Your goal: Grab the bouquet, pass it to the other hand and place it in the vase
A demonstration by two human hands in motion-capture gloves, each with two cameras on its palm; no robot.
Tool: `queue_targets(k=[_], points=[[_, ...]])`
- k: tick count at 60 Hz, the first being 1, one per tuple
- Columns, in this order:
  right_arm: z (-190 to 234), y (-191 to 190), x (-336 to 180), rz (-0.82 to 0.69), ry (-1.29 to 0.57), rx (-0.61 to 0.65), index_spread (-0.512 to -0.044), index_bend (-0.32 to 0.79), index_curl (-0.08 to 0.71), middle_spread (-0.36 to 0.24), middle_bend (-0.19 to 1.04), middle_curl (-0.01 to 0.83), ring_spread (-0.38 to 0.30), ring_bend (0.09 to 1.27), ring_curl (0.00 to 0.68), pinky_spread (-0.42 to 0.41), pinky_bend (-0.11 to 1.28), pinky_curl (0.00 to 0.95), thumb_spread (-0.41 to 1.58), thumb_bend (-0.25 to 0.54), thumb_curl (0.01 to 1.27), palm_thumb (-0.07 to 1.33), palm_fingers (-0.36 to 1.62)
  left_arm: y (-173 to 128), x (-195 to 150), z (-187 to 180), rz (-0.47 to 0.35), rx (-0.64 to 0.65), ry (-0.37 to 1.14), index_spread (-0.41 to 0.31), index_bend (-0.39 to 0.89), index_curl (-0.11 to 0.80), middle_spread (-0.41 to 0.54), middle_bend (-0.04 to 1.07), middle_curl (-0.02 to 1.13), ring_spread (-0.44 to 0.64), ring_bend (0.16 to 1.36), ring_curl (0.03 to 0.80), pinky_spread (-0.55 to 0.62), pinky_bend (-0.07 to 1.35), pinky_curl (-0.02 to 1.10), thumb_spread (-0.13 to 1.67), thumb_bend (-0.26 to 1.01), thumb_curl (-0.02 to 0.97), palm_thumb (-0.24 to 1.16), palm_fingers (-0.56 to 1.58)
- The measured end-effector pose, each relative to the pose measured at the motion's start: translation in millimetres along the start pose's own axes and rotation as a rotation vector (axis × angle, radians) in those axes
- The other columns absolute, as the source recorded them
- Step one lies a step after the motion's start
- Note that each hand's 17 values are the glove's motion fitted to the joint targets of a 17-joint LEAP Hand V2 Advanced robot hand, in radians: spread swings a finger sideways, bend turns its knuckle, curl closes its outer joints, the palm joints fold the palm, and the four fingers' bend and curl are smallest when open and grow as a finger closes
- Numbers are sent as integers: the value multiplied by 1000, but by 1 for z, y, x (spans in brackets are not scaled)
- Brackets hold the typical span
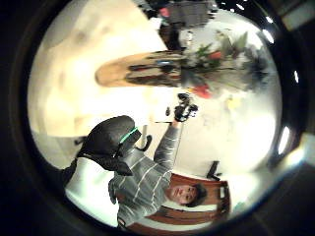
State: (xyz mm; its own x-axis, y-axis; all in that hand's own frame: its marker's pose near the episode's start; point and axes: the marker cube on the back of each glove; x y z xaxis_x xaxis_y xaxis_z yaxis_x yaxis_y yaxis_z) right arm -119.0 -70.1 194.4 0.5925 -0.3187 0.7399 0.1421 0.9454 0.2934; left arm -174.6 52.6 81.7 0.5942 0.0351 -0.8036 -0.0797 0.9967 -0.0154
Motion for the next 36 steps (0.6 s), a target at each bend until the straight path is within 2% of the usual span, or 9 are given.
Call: queue_targets(k=[3, 5, 13, 17, 21, 23, 24, 29, 36], points=[[3, -11, 22, 45, 35, 48, -190, 131, 324, -65, 281, 481, -121, 443, 421, -5, 189, 330, 1292, -9, 320, 571, 1036, -35, -23, 20, -136, 115, -132, 176, 52, 102, 474, 162, 241, 543, 516, 261, 520, 372, 295, 858, -36, 342, 404, -220], [9, -16, 41, 150, 24, 51, -192, 128, 324, -65, 279, 482, -122, 429, 419, -4, 190, 331, 1291, -9, 320, 577, 1025, -53, -26, 37, -111, 147, -211, 152, 57, 97, 458, 165, 240, 533, 519, 262, 520, 383, 298, 860, -39, 340, 395, -186], [46, -12, 45, 338, -482, -171, -196, 122, 323, -56, 222, 469, -107, 392, 414, 24, 213, 348, 1303, -20, 313, 553, 949, -85, 65, 135, 301, 177, -899, -64, 253, 185, 146, 163, 246, 386, 470, 256, 489, 404, 311, 957, -52, 315, 308, 80], [69, -23, 87, 464, -392, -139, -198, 116, 322, -47, 190, 463, -92, 378, 418, 67, 211, 354, 1317, -25, 301, 514, 851, -111, 110, 177, 489, 252, -1153, -99, 227, 212, 64, 147, 241, 339, 451, 246, 479, 469, 323, 979, -46, 303, 262, 119], [67, -7, 75, 438, -364, -104, -196, 117, 315, -38, 198, 463, -78, 356, 409, 99, 215, 354, 1333, -22, 291, 488, 828, -132, 132, 176, 532, 402, -1211, -105, 82, 182, 38, 190, 256, 241, 596, 289, 438, 547, 344, 1030, 19, 316, 364, 271], [68, -8, 78, 402, -363, -86, -195, 116, 311, -36, 195, 461, -75, 356, 406, 108, 217, 353, 1341, -20, 286, 477, 827, -136, 136, 183, 524, 384, -1147, -108, 100, 182, -17, 213, 260, 105, 785, 315, 288, 491, 316, 1038, 66, 334, 473, 587], [69, -9, 79, 397, -370, -83, -195, 116, 309, -35, 198, 462, -73, 354, 405, 112, 217, 352, 1344, -17, 284, 476, 828, -137, 136, 187, 513, 358, -1111, -120, 106, 185, -63, 232, 280, 48, 878, 353, 82, 586, 354, 1027, 88, 349, 530, 903], [65, -8, 90, 474, -326, -82, -194, 126, 308, -31, 200, 462, -68, 350, 404, 125, 215, 352, 1358, -16, 275, 459, 833, -130, 126, 179, 437, 329, -1095, -135, 84, 177, -136, 194, 322, -66, 917, 416, -164, 652, 378, 1005, 84, 359, 612, 967], [56, -6, 82, 437, -430, -102, -188, 128, 311, -29, 201, 464, -64, 344, 406, 128, 212, 355, 1370, -12, 268, 450, 838, -123, 118, 164, 403, 363, -1068, -147, 100, 183, -185, 181, 372, -136, 891, 469, -282, 665, 406, 986, 40, 358, 649, 950]])
